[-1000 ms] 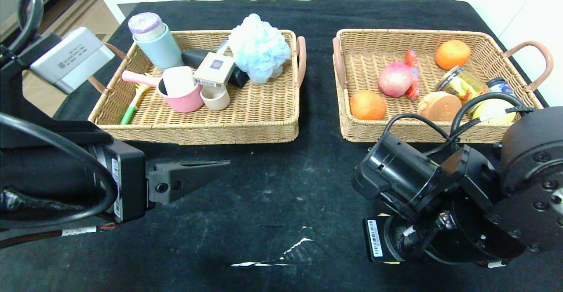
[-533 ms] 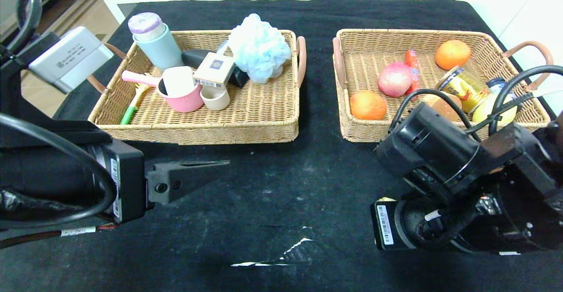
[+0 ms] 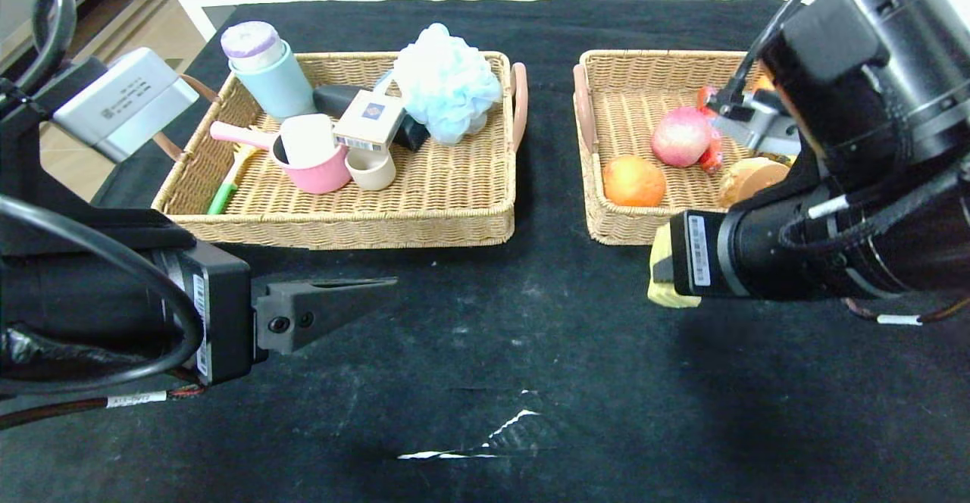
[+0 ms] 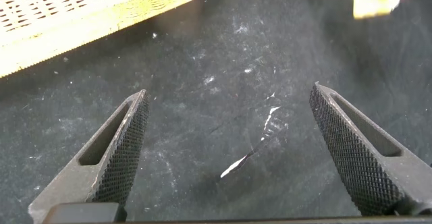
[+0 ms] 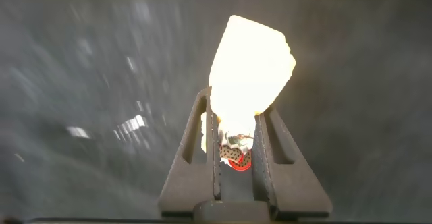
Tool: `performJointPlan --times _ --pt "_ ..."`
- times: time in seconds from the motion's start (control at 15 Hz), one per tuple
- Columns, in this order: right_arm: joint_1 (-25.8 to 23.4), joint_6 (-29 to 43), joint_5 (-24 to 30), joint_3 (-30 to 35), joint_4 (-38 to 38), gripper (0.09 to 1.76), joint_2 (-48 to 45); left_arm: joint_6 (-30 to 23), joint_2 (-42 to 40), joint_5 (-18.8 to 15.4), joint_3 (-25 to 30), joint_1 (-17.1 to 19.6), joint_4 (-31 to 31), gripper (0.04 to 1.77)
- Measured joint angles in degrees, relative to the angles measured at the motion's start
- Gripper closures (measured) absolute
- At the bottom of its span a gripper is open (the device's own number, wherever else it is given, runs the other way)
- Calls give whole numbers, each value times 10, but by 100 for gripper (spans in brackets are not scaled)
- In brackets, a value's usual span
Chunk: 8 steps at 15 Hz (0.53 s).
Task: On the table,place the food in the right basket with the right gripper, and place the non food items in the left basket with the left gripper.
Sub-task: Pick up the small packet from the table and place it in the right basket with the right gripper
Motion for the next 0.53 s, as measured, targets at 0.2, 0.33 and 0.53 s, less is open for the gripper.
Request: performJointPlan --times 0.2,0.33,0.53 --pt "-33 -39 15 -60 0 149 11 0 2 0 1 0 0 9" --pt "-55 -67 37 -95 -1 149 19 0 3 0 1 0 0 9" --pt "-89 -108 66 -148 -3 149 32 0 4 0 1 0 0 9"
